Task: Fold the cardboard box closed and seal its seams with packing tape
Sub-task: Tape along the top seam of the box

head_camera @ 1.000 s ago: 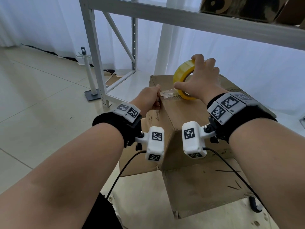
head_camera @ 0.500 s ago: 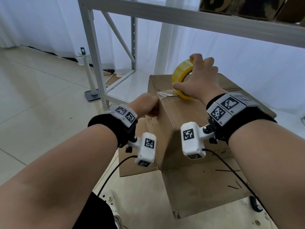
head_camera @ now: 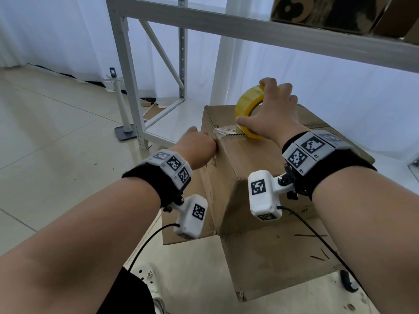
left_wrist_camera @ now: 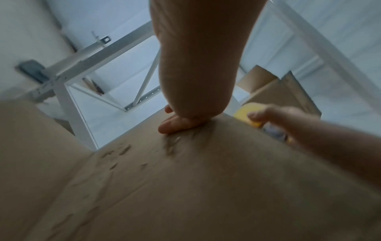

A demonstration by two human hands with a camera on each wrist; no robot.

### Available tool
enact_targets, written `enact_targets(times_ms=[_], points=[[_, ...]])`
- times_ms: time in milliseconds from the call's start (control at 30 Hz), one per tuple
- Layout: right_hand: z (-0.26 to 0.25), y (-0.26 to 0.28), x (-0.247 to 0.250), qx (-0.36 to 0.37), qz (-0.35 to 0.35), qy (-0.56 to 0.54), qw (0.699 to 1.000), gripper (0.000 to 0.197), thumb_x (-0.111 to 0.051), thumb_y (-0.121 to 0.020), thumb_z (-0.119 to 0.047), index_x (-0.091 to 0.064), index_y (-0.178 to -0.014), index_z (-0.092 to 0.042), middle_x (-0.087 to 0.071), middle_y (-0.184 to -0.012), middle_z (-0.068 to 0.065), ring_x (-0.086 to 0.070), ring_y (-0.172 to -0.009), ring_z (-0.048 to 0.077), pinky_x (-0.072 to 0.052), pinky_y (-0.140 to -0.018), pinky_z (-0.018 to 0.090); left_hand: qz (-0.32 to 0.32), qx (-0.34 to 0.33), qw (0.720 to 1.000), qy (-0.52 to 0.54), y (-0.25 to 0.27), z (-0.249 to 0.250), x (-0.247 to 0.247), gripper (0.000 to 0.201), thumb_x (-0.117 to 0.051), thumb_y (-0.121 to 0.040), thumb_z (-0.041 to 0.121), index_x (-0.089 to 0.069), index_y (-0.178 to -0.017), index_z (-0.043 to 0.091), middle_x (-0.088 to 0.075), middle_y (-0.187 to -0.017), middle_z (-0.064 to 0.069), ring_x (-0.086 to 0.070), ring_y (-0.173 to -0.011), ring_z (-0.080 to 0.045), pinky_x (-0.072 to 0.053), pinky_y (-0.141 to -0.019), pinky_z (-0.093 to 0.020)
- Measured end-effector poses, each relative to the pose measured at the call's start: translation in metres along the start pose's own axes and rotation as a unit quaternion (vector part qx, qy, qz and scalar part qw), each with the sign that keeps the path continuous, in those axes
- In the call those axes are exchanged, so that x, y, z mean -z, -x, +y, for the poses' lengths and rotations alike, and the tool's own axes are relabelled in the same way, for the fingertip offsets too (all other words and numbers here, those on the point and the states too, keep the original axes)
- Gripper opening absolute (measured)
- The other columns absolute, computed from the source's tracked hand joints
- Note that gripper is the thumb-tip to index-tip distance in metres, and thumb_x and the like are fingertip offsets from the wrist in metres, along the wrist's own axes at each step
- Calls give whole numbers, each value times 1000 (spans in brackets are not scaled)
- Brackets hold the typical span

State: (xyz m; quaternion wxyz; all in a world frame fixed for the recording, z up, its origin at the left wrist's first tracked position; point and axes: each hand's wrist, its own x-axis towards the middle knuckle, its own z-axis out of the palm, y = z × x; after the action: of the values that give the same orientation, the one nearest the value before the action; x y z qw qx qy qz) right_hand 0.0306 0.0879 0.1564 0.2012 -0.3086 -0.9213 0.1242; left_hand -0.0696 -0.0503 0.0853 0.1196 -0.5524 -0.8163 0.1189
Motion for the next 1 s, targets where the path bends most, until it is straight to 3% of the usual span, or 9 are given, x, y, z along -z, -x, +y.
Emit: enact_targets(times_ms=[133, 333, 467, 533, 633, 733, 800, 900, 1000], points=[[0, -2, -1, 2, 1, 5, 1000, 90, -74, -67, -49, -23, -137, -27, -24, -138, 12, -30, -126, 36, -37, -99, 50, 65, 27, 997, 26, -2, -8, 17, 32, -40, -89, 3, -64, -104, 18, -63, -110, 2, -55, -105, -21, -37, -91, -37], [1, -4, 0, 3, 1, 3, 1000, 91, -75, -67, -50, -23, -138, -27, -24, -138, 12, -30, -126, 36, -37, -98, 48, -42, 19, 999, 20, 1, 5, -6, 31, -39, -90, 4, -63, -104, 19, -63, -106, 3, -53, -100, -19, -33, -89, -36], [7, -2, 2, -1, 3, -15, 1000, 92, -76, -68, -51, -22, -139, -27, -23, -139, 12, -29, -127, 36, -36, -99, 47, 37, 36, 995, 89, 2, -6, 17, 37, -39, -86, 0, -64, -105, 19, -59, -113, 4, -52, -107, -20, -32, -93, -39], [6, -2, 2, 0, 4, -23, 1000, 92, -75, -68, -51, -22, -140, -27, -23, -139, 11, -29, -127, 36, -36, -99, 48, 100, 74, 976, 179, 2, -10, 28, 33, -38, -87, -1, -60, -101, 18, -57, -113, 1, -52, -106, -23, -34, -92, -39], [6, -2, 2, 1, 3, -31, 1000, 92, -75, -69, -52, -22, -140, -27, -23, -139, 11, -28, -128, 35, -36, -100, 49, 160, 173, 894, 380, 0, -9, 34, 10, -45, -91, 17, -49, -100, 14, -47, -110, -4, -49, -108, -26, -37, -92, -38], [10, -3, 6, -8, 8, -91, 996, 84, -70, -71, -60, -28, -138, -30, -25, -138, 9, -29, -128, 32, -34, -104, 47, 9, 177, 891, 418, -8, -4, 24, 73, -54, -84, 60, -37, -136, 11, -28, -145, -6, -24, -137, -23, -24, -109, -38], [14, -5, 11, -13, 17, -135, 991, 75, -66, -73, -63, -35, -133, -31, -29, -136, 7, -33, -126, 30, -35, -101, 42, -47, 149, 890, 429, -13, 0, 20, 97, -56, -77, 69, -22, -147, 11, -6, -159, -3, -5, -145, -19, -13, -117, -39], [17, -11, 16, -8, 16, -144, 989, 74, -67, -71, -65, -38, -128, -28, -37, -132, 5, -41, -119, 26, -41, -92, 39, -86, 143, 843, 512, -17, 0, 18, 104, -63, -79, 60, -2, -152, 18, 15, -158, 6, 3, -146, -15, -7, -116, -34], [15, -15, 19, -5, -2, -147, 989, 77, -69, -71, -62, -37, -129, -23, -42, -129, 6, -43, -105, 19, -43, -83, 36, -97, 124, 829, 537, -18, -6, 17, 102, -64, -80, 56, 0, -152, 21, 19, -157, 10, 0, -146, -13, -9, -117, -33]])
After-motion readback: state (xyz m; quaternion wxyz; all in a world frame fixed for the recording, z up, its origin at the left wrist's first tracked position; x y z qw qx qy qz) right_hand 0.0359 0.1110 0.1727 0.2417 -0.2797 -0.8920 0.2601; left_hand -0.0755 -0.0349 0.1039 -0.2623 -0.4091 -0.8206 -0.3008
